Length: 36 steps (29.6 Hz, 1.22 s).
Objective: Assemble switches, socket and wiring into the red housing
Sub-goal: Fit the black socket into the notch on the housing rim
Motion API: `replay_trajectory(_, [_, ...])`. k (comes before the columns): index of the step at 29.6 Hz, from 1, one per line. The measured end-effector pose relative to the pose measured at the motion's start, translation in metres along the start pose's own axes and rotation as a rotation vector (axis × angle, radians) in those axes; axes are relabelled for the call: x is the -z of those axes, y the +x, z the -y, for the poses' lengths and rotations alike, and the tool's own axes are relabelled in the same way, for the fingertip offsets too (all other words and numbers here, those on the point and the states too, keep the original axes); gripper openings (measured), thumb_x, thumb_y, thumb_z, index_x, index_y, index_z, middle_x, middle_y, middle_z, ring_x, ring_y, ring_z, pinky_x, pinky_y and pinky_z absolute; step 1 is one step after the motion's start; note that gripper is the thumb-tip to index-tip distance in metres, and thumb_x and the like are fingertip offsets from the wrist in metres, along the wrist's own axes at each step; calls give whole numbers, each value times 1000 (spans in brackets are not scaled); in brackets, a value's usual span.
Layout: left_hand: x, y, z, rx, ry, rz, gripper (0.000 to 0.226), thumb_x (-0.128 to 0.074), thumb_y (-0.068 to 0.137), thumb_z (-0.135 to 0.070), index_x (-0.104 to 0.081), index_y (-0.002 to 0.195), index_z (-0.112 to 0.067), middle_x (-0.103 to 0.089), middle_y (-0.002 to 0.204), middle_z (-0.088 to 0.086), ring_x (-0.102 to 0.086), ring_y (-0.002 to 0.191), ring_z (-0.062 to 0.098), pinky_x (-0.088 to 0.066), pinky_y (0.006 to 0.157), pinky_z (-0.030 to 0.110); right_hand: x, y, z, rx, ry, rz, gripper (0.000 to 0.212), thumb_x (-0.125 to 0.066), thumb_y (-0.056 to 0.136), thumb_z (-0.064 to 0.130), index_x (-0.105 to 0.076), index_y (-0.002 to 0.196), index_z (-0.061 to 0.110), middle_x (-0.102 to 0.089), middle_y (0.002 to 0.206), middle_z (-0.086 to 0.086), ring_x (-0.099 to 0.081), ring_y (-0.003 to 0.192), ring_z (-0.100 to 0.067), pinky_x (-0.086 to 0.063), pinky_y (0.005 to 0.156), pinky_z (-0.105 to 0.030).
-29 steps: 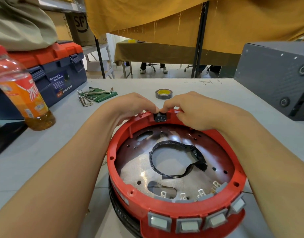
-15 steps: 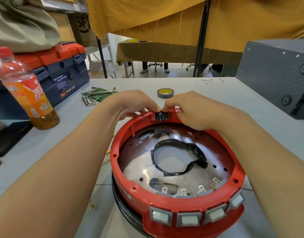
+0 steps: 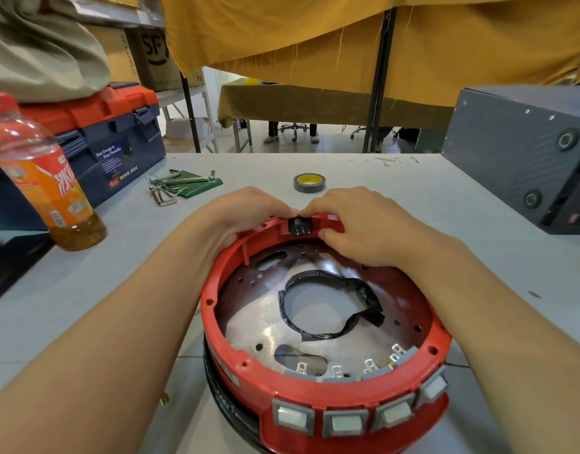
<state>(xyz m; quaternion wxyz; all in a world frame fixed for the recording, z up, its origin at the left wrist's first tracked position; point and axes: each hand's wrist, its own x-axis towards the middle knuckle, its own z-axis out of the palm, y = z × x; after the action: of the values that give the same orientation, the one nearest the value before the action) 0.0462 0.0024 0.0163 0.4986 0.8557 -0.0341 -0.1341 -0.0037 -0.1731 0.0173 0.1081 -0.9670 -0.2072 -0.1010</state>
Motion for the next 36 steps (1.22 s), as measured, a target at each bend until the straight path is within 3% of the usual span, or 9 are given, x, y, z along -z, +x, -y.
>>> replay_trajectory(6, [0, 0, -3, -13, 79, -2, 26, -68, 79, -27, -71, 97, -9, -72, 92, 16, -68, 87, 33, -55, 85, 45, 2, 3, -2, -47, 146, 82, 41, -51, 89, 15, -57, 124, 36, -53, 128, -4, -51, 111, -26, -45, 94, -44])
replay_trajectory(12, [-2, 0, -2, -26, 71, -4, 21, -68, 80, -26, -73, 94, -11, -73, 88, 16, -66, 74, 29, -56, 84, 44, 2, 6, -2, -71, 186, 108, 44, -46, 90, 9, -57, 124, 34, -52, 127, -5, -50, 107, -24, -45, 93, -39])
replay_trajectory(21, [-1, -2, 0, -95, 93, -13, 15, -68, 81, -25, -75, 89, -14, -73, 85, 13, -65, 72, 26, -54, 87, 42, -1, 3, -2, -83, 181, 73, 41, -48, 90, 10, -57, 121, 35, -52, 127, -5, -50, 109, -25, -44, 93, -44])
replay_trajectory(25, [0, -7, -1, -129, 138, 1, 16, -66, 84, -27, -75, 89, -16, -73, 88, 11, -67, 84, 28, -53, 88, 41, 0, 0, -1, -67, 185, 51, 37, -52, 90, 11, -56, 120, 33, -53, 125, -3, -49, 111, -22, -43, 93, -41])
replay_trajectory(30, [4, -18, 1, -199, 175, -14, 16, -61, 89, -22, -72, 99, -28, -72, 99, -1, -66, 92, 15, -49, 85, 25, 3, -2, -1, -84, 202, 58, 39, -50, 91, 10, -58, 120, 36, -58, 123, -5, -53, 105, -22, -45, 90, -36])
replay_trajectory(34, [15, -38, 12, -185, 142, 22, 25, -59, 88, -8, -67, 109, -20, -70, 106, 1, -65, 100, 20, -50, 95, 39, 6, -8, -2, -95, 177, 110, 44, -49, 93, 9, -53, 128, 36, -54, 131, -4, -50, 114, -22, -39, 95, -31])
replay_trajectory(36, [18, -49, 19, -178, 138, -7, 24, -60, 86, -6, -67, 104, -21, -69, 100, 1, -66, 88, 19, -55, 81, 37, 7, -13, 0, -93, 153, 138, 50, -47, 93, 7, -46, 136, 34, -48, 140, -1, -43, 124, -22, -33, 101, -30])
